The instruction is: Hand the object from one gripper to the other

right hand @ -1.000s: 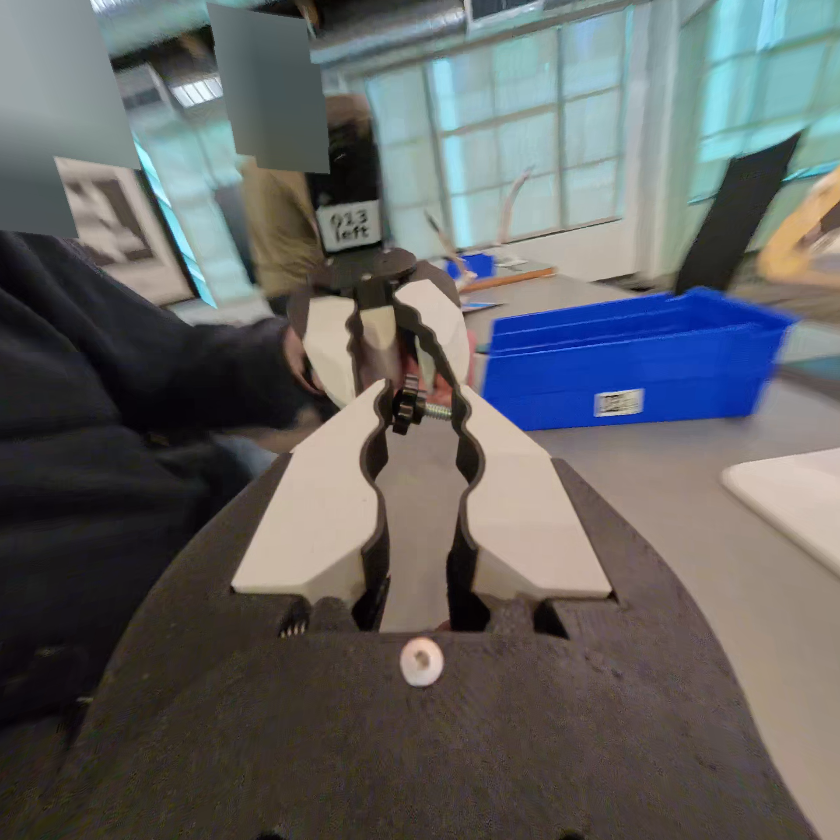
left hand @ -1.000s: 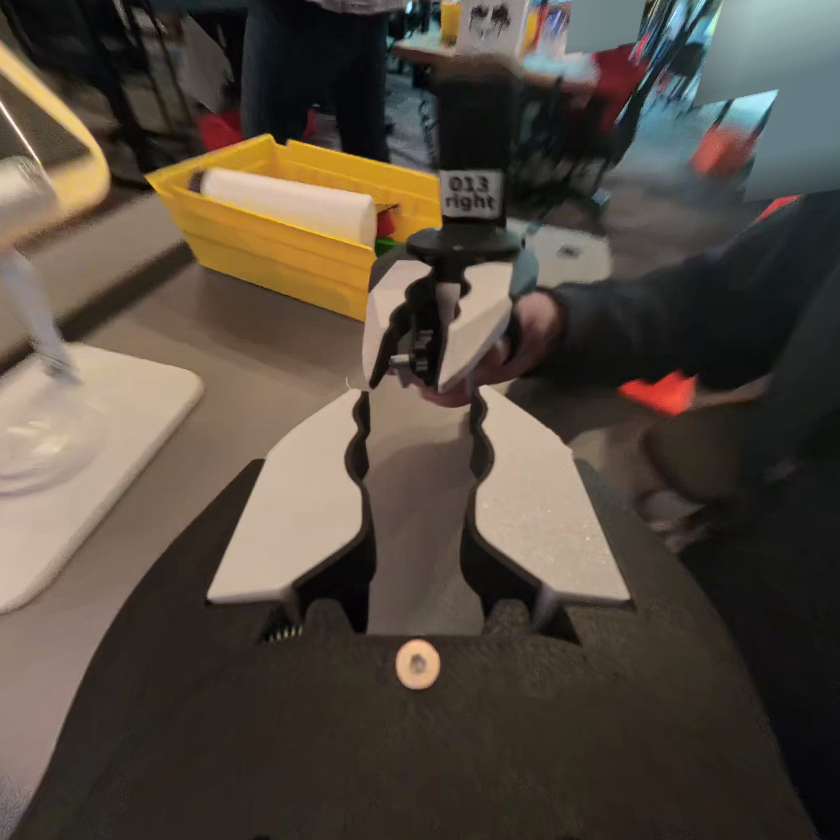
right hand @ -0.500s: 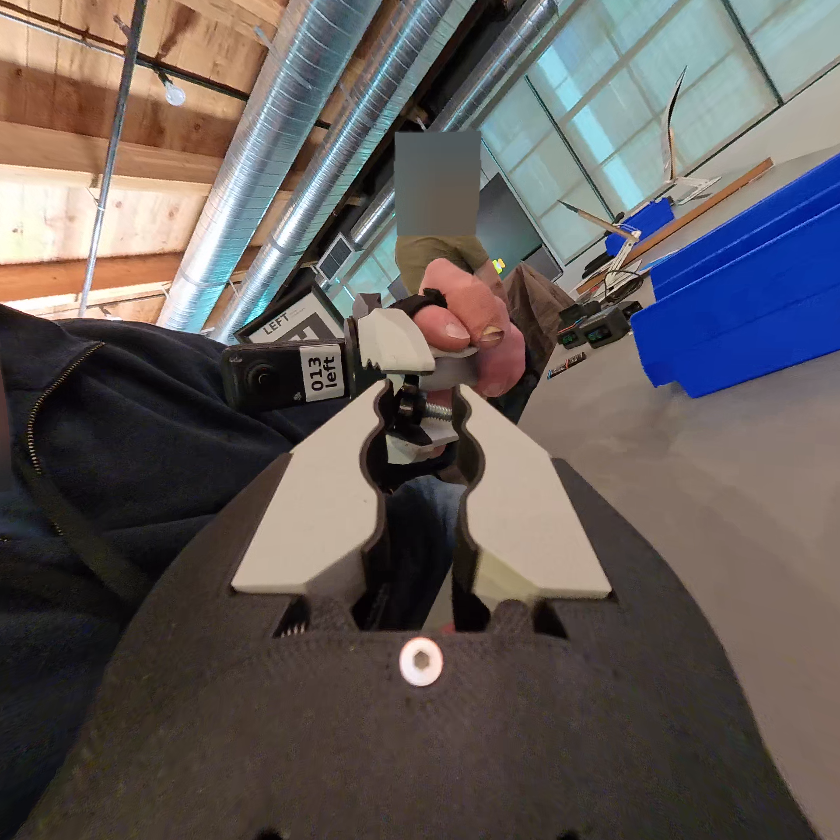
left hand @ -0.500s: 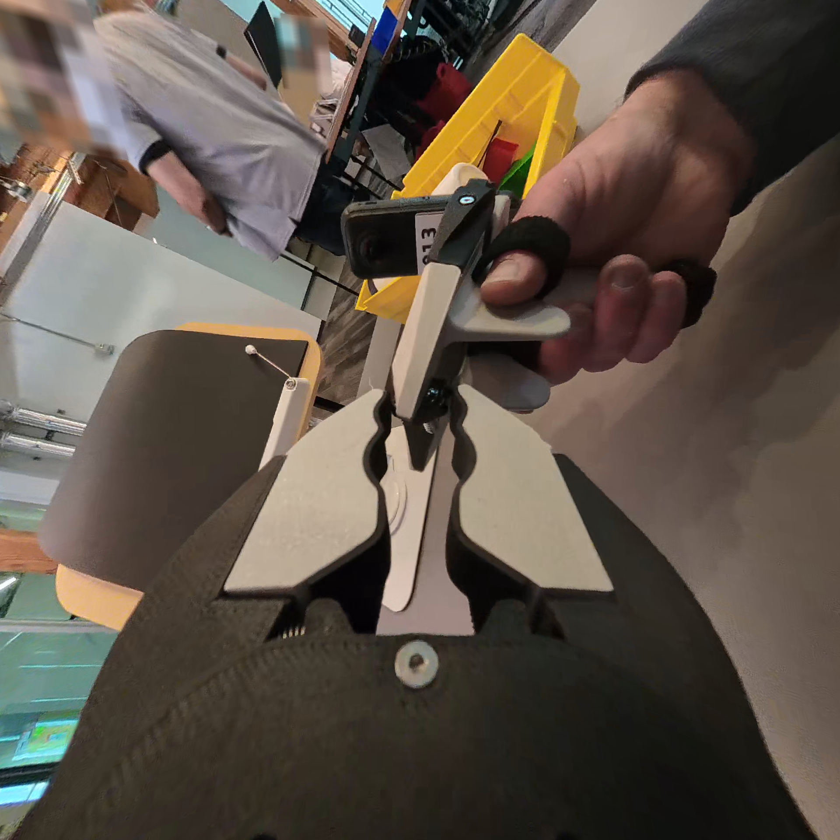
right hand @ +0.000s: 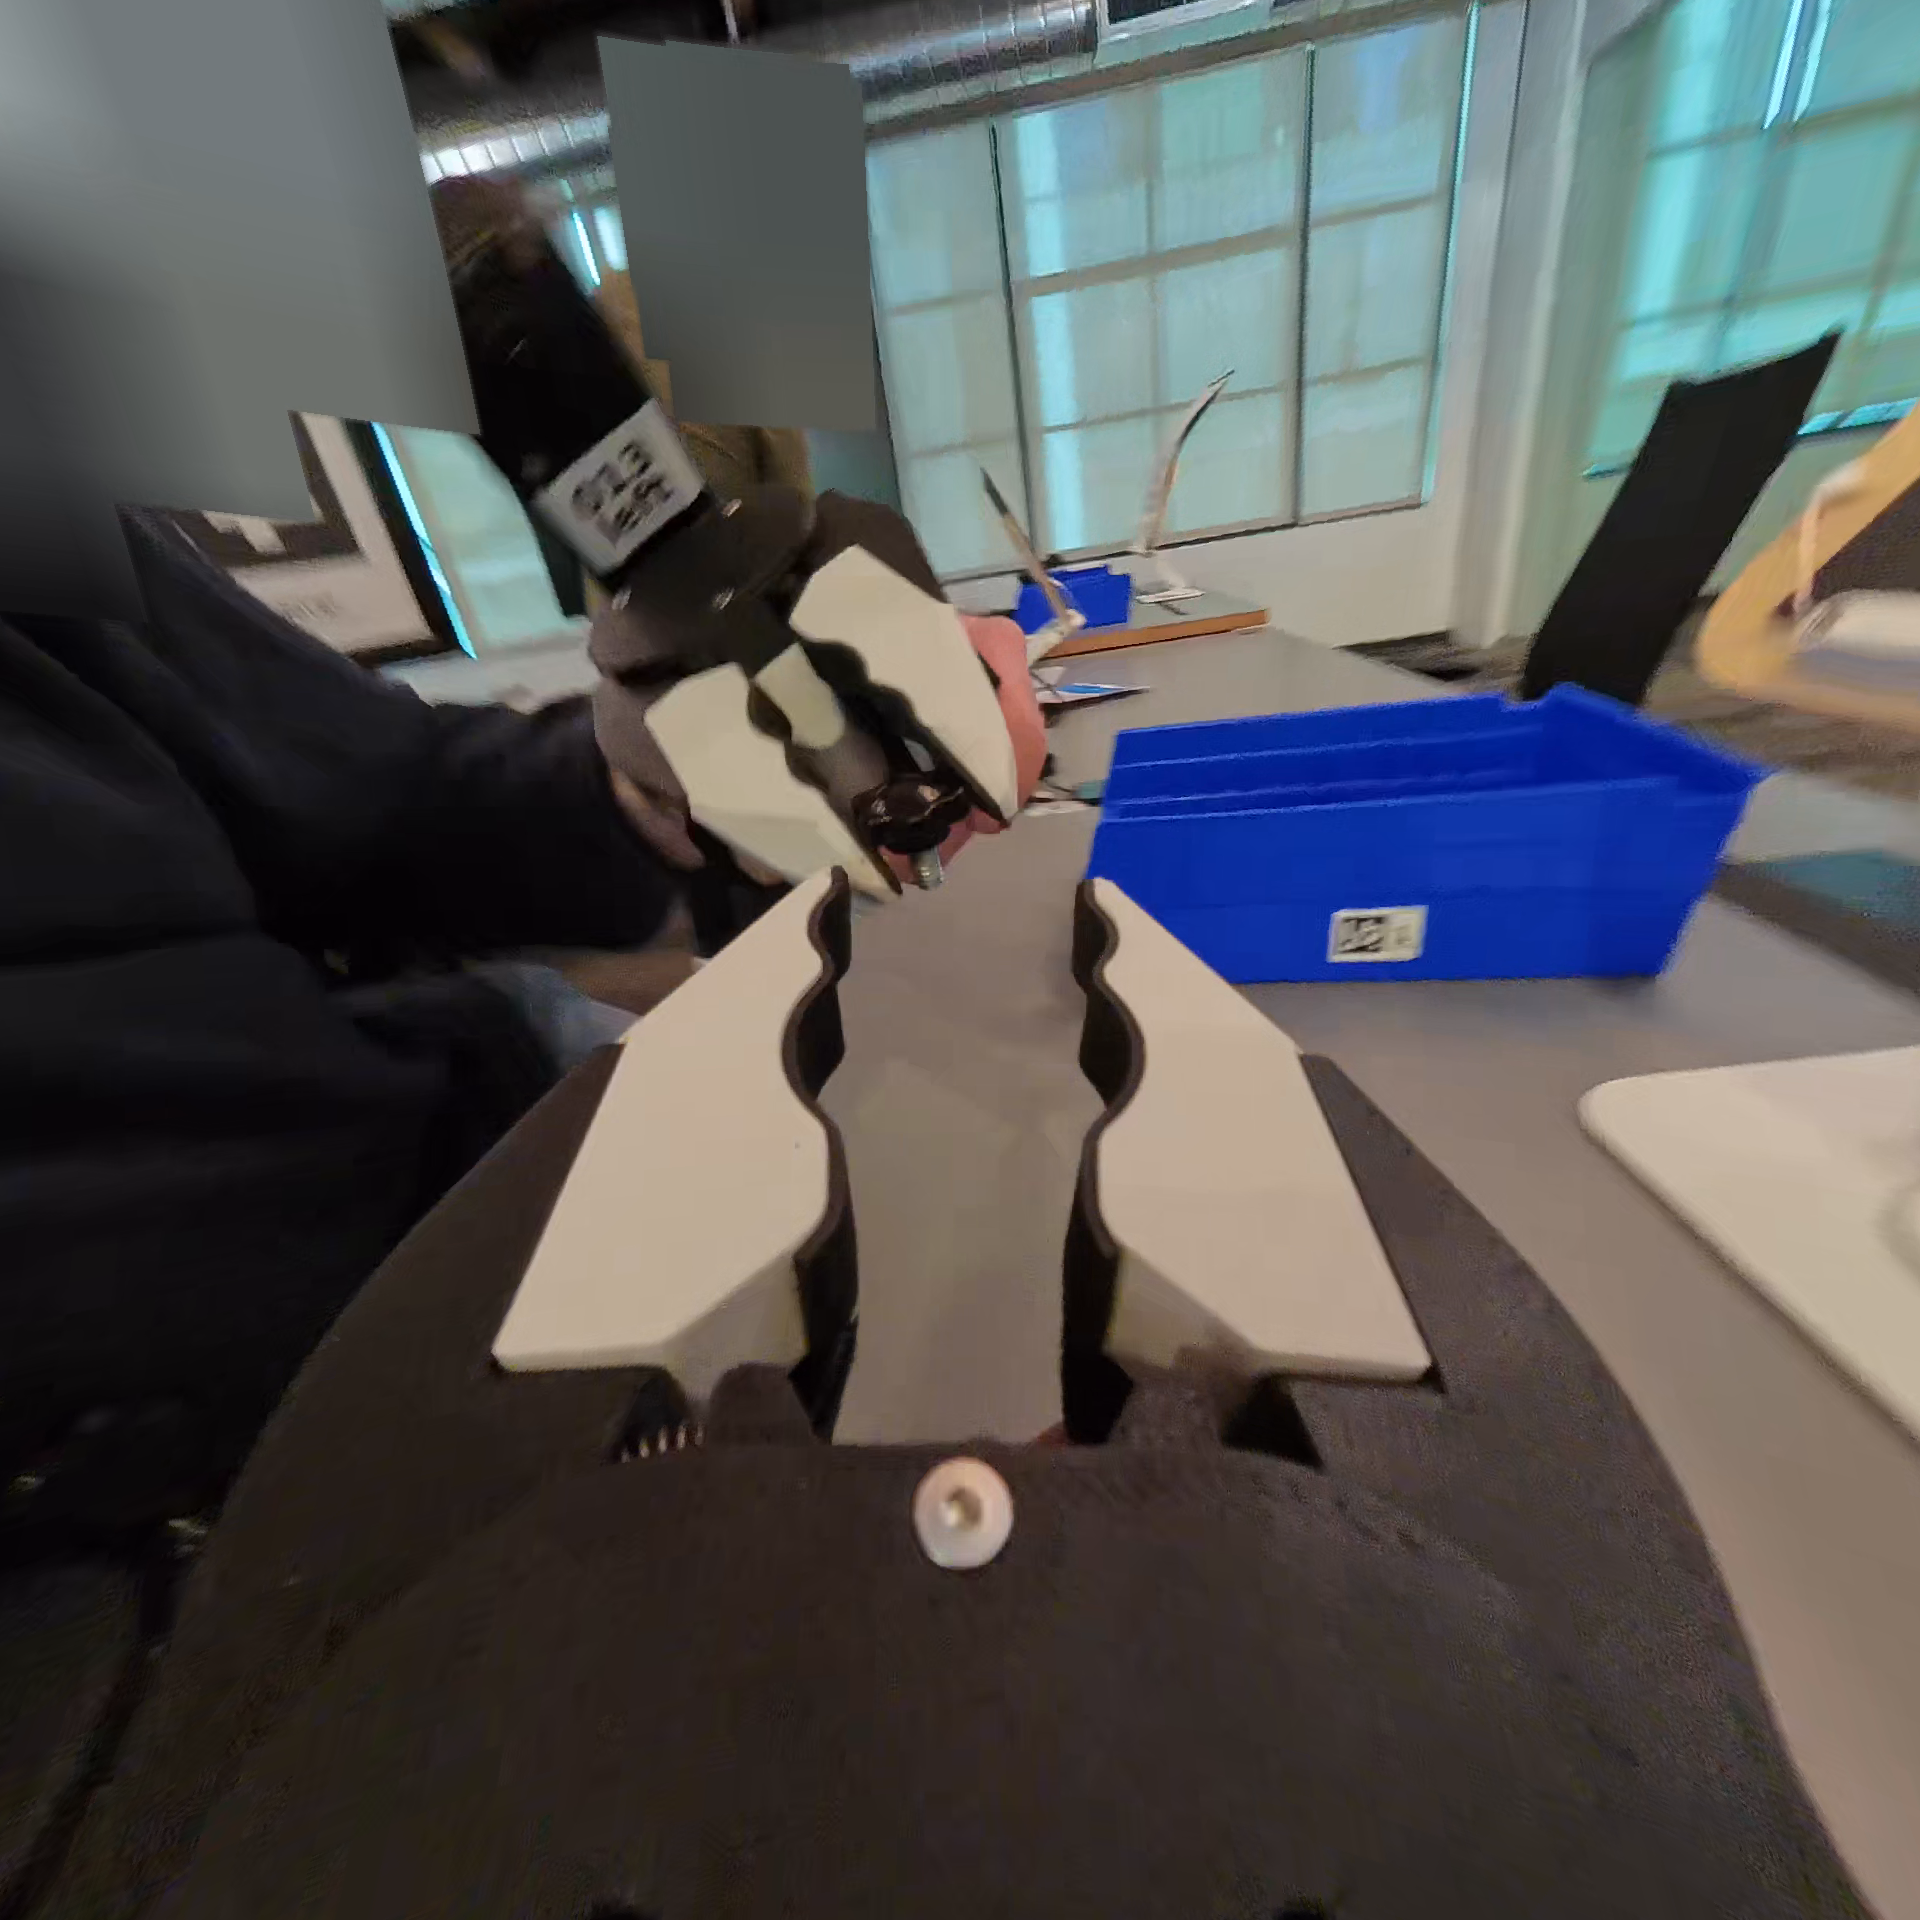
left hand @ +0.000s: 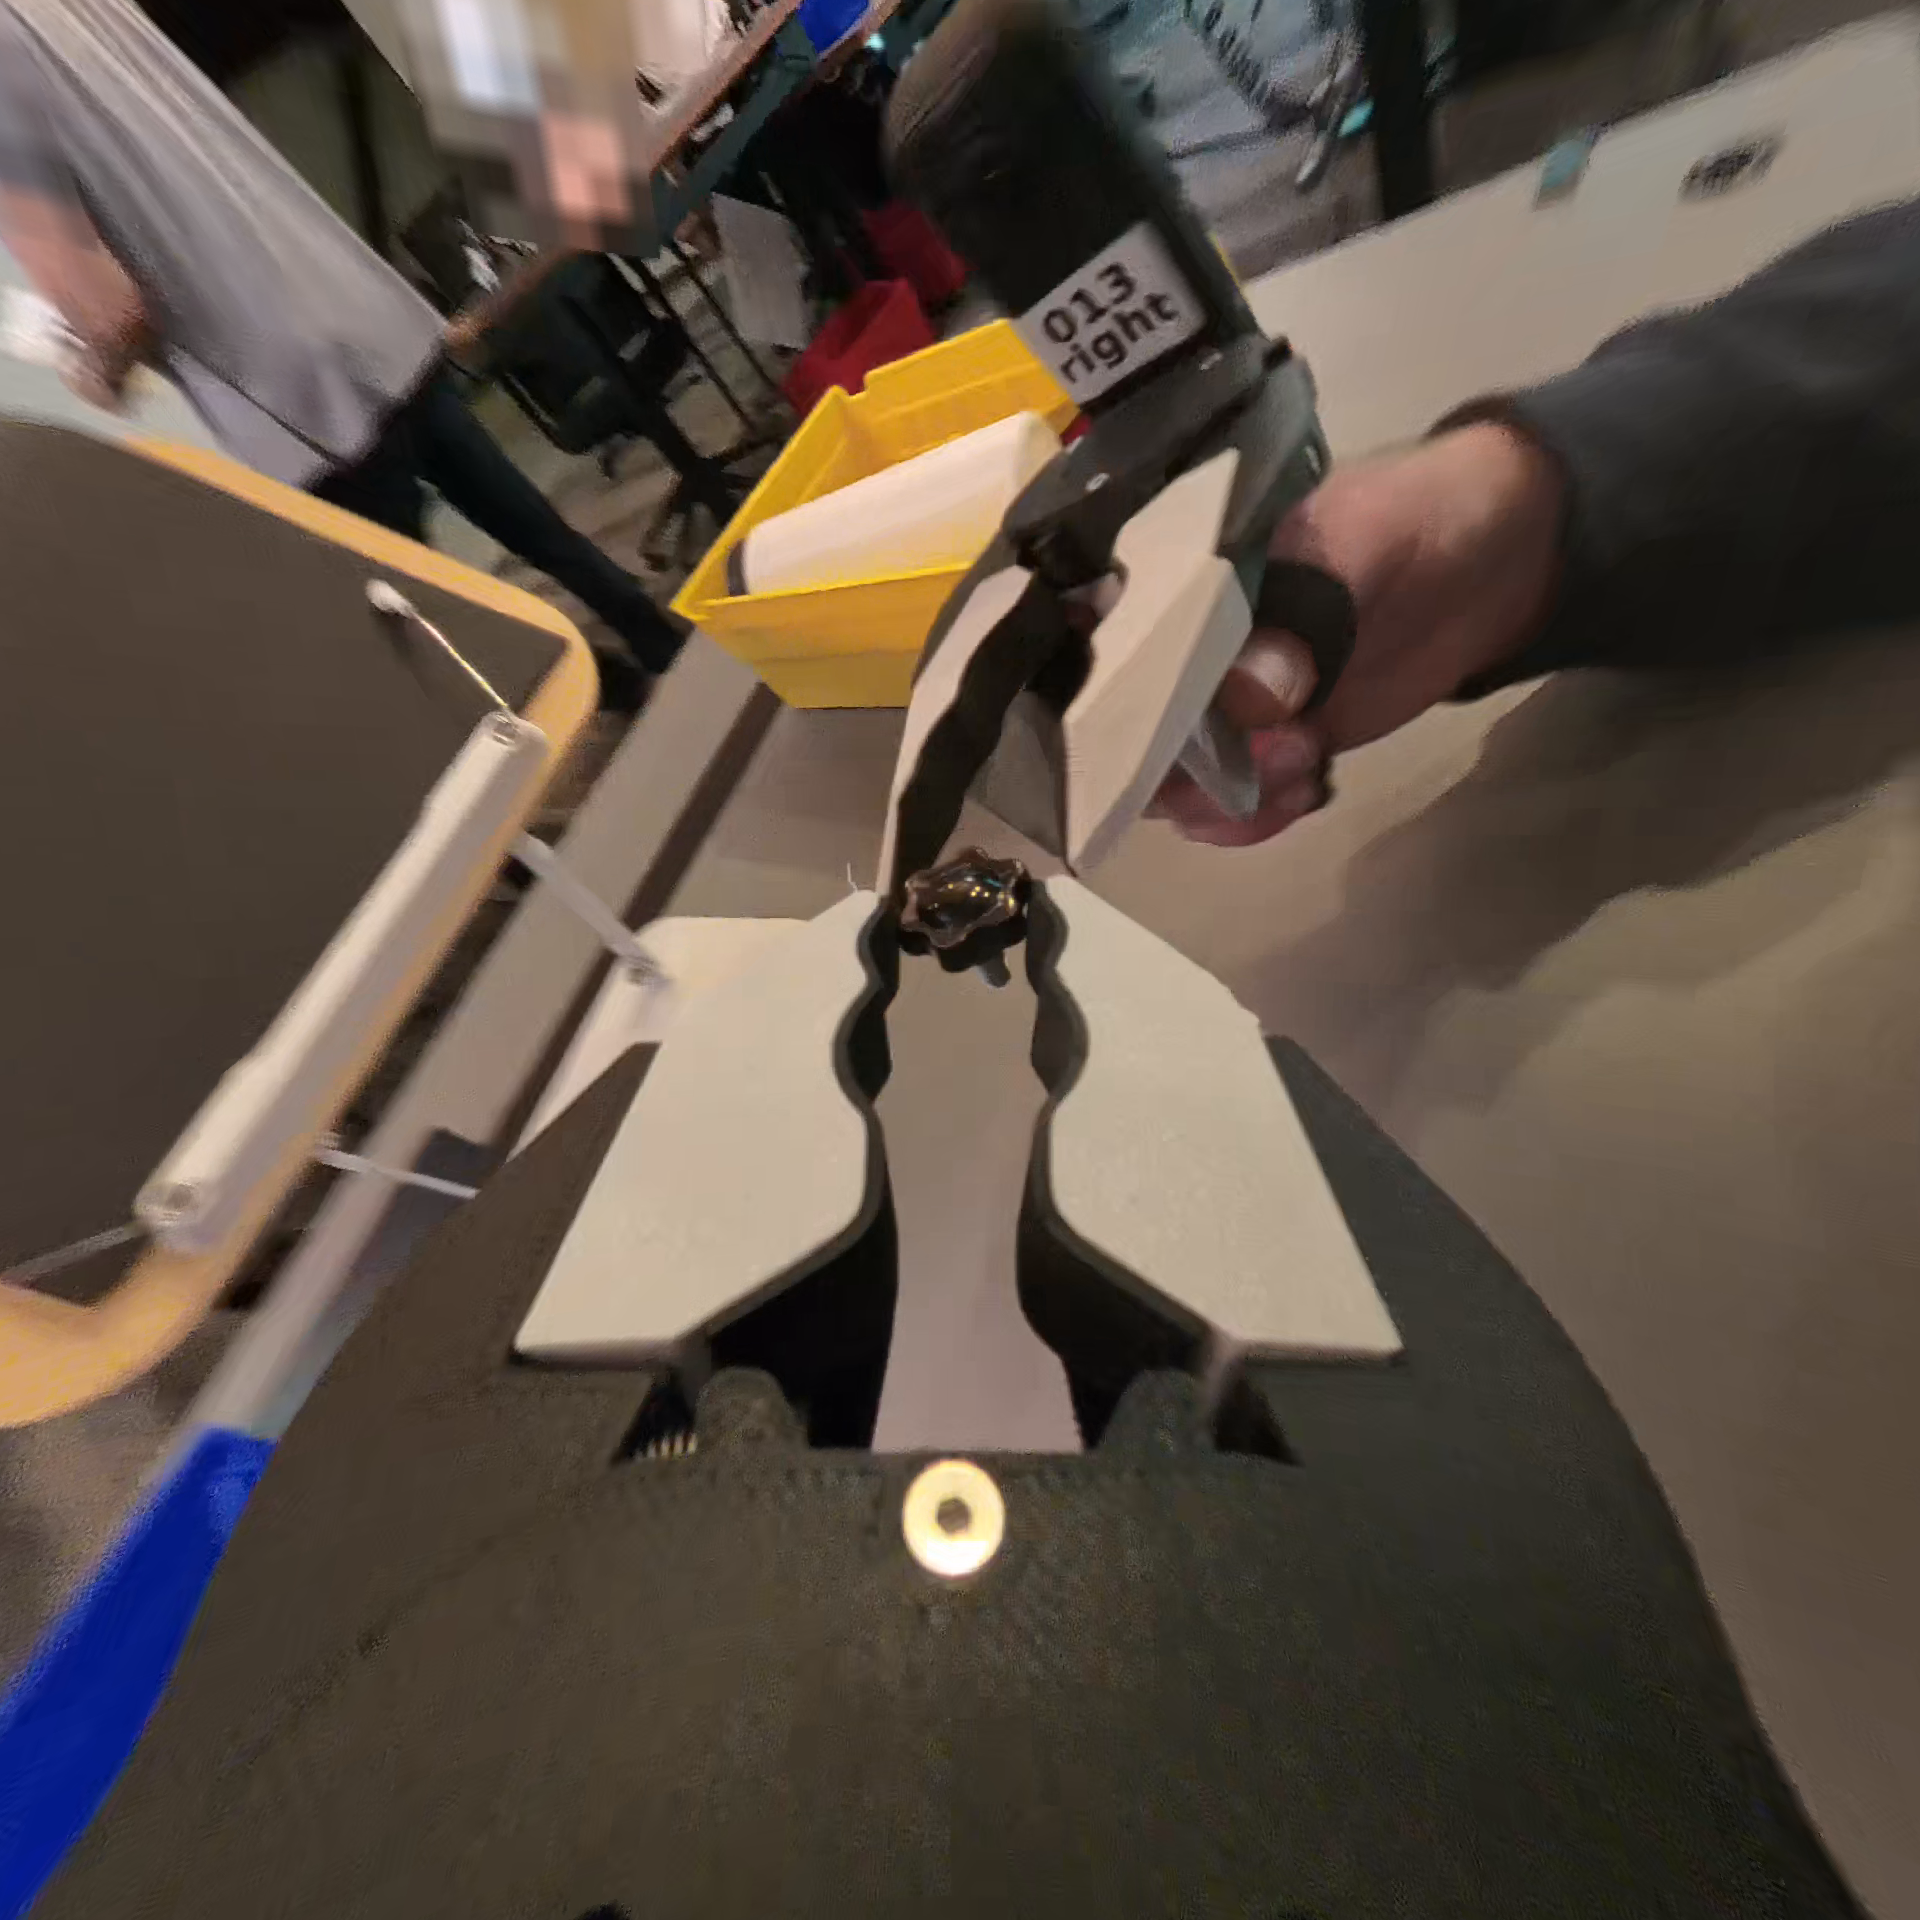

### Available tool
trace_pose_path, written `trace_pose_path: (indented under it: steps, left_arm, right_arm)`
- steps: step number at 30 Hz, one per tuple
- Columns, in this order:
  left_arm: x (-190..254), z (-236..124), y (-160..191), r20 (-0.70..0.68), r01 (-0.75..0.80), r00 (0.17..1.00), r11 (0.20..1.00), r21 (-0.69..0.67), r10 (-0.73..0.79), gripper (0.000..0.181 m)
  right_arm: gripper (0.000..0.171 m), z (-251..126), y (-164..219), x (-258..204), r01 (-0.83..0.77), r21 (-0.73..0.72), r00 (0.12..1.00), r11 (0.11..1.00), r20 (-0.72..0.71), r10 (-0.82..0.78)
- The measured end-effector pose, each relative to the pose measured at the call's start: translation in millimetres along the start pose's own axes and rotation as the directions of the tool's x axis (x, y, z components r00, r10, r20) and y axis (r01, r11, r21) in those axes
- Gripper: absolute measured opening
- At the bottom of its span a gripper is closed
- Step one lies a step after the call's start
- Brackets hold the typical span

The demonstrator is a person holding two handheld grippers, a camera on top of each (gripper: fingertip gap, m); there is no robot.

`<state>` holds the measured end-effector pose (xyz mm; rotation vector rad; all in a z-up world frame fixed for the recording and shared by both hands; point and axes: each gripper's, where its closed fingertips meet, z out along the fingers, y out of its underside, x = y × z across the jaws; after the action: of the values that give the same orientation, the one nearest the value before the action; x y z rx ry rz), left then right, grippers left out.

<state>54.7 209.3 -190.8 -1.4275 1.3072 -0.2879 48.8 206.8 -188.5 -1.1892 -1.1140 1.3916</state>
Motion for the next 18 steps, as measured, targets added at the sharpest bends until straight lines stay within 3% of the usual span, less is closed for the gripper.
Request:
trace_pose_path:
  steps: [4,8,13,15,18]
  left_arm:
    - [4,-7,-2,-0.205,0.287,0.938,0.958,0.009,-0.279,0.023]
    - [11,-10,-8,-0.374,0.514,0.793,0.858,-0.015,-0.481,0.023]
    - [17,-10,-5,-0.466,0.62,0.674,0.782,-0.065,-0.573,0.023]
    - [25,-12,-5,-0.529,0.642,0.61,0.759,-0.108,-0.591,0.023]
    - [31,-13,-2,-0.559,0.633,0.579,0.759,-0.15,-0.593,0.023]
  right_arm:
    - [0.033,1,-3,-6,0.271,-0.064,0.958,0.96,-0.078,-0.276]
    - [0.025,5,-3,-12,0.571,-0.173,0.79,0.803,-0.153,-0.594]
    - [0.013,7,1,-17,0.76,-0.294,0.562,0.58,-0.15,-0.813]
    - [0.01,8,3,-19,0.782,-0.303,0.53,0.545,-0.137,-0.837]
    - [0.01,9,4,-24,0.803,-0.301,0.505,0.514,-0.114,-0.856]
